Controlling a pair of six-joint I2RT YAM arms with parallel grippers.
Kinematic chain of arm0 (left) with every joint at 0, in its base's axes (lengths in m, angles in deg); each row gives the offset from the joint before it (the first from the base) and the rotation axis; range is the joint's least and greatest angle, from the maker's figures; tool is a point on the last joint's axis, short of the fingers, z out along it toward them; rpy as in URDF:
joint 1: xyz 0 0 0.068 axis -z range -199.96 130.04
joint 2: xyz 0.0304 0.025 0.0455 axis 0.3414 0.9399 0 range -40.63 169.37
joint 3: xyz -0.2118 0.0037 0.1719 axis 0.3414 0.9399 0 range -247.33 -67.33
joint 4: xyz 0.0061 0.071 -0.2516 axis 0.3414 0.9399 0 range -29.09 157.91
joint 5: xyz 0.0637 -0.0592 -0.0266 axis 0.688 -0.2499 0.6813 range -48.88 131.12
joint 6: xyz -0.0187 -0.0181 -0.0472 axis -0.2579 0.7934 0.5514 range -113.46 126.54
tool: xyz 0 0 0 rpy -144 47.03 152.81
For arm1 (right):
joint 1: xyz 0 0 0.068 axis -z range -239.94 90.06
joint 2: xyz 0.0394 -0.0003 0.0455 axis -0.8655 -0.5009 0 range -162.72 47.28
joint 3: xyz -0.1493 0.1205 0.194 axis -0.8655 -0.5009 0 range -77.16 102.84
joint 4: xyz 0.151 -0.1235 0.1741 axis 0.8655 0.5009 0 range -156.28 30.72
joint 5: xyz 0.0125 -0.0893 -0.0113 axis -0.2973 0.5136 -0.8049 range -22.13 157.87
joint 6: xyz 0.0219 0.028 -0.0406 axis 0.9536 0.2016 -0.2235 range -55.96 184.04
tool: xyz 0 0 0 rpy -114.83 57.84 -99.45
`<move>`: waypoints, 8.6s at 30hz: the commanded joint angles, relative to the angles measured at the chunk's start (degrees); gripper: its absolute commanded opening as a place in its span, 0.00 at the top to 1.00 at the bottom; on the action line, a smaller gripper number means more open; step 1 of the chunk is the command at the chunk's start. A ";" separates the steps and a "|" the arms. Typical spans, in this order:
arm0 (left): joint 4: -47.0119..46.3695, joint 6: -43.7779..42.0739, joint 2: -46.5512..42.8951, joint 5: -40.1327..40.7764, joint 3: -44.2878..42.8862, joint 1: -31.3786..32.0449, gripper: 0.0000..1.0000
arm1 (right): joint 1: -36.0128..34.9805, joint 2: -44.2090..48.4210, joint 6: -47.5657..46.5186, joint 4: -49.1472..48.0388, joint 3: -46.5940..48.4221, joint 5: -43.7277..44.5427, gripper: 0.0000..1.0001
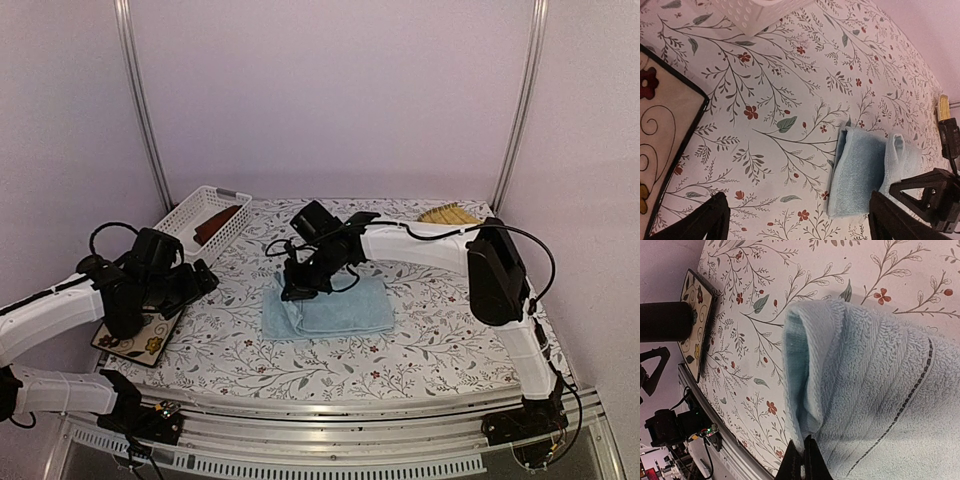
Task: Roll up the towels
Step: Fold the towel at the center of the board, then adjust the towel at the center of the board, then rotate the towel at the center of the board.
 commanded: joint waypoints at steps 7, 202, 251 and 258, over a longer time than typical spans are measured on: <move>-0.78 -0.75 0.07 -0.45 1.31 -0.74 0.03 | -1.08 -4.46 0.57 -2.14 1.52 -1.65 0.98; -26.70 -12.42 40.26 -23.97 -14.79 -0.45 0.10 | 24.71 14.88 -26.80 2.55 -24.80 9.63 0.66; -25.65 1.38 43.04 -26.89 -5.31 16.16 0.67 | 6.66 37.87 -47.74 -14.12 -44.03 14.30 0.53; -30.01 2.91 44.13 -28.63 -4.41 21.17 0.55 | -0.01 36.42 -59.33 -21.57 -49.09 16.28 0.48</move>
